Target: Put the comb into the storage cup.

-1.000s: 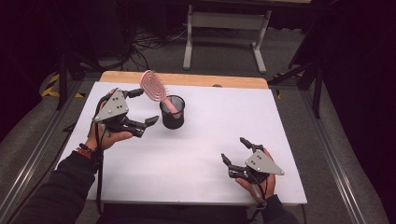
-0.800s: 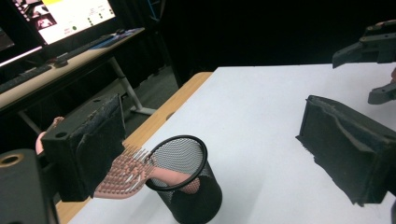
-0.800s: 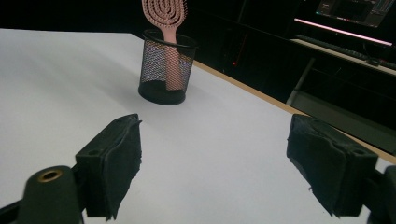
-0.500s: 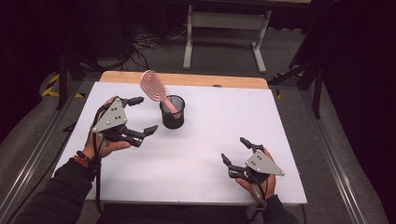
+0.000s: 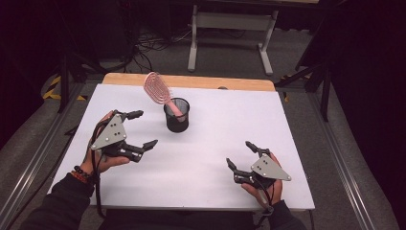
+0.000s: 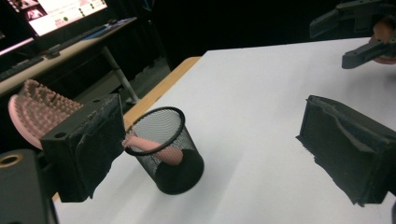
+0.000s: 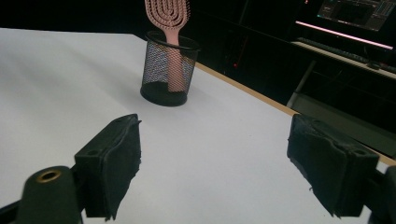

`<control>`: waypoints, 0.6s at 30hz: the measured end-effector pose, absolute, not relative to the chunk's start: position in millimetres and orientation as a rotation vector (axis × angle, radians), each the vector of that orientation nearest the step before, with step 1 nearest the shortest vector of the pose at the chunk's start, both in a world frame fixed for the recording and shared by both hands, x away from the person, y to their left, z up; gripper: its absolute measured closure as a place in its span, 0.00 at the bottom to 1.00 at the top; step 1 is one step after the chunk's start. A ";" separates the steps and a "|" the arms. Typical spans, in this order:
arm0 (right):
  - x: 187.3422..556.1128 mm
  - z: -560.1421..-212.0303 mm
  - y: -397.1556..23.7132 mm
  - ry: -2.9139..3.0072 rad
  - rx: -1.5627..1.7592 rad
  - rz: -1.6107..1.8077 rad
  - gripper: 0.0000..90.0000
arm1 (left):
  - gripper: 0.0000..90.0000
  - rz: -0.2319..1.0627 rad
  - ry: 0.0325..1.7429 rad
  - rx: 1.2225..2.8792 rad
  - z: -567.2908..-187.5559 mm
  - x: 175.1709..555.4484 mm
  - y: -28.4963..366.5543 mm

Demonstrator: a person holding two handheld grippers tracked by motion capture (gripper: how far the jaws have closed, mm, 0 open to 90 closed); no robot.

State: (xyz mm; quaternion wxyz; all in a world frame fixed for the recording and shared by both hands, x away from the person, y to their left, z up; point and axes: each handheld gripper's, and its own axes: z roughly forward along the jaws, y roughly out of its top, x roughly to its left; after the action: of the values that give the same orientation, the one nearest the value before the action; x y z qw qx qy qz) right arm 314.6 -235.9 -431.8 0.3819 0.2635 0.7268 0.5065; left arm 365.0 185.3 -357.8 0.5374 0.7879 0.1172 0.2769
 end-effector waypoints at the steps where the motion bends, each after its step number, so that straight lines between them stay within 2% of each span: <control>1: 314.7 -431.9 -235.8 1.855 0.673 1.291 0.20 | 0.08 0.664 0.276 1.878 -359.1 364.0 185.7; 18: 314.5 -434.2 -232.2 1.865 0.661 1.282 0.20 | 0.08 0.677 0.300 1.927 -391.2 349.4 194.0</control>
State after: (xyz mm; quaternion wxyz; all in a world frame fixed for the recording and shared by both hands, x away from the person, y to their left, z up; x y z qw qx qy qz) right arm 314.5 -232.2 -434.2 0.3819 0.2591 0.7310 0.5027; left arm 349.4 194.0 -391.2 0.5129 0.8013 0.1248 0.2814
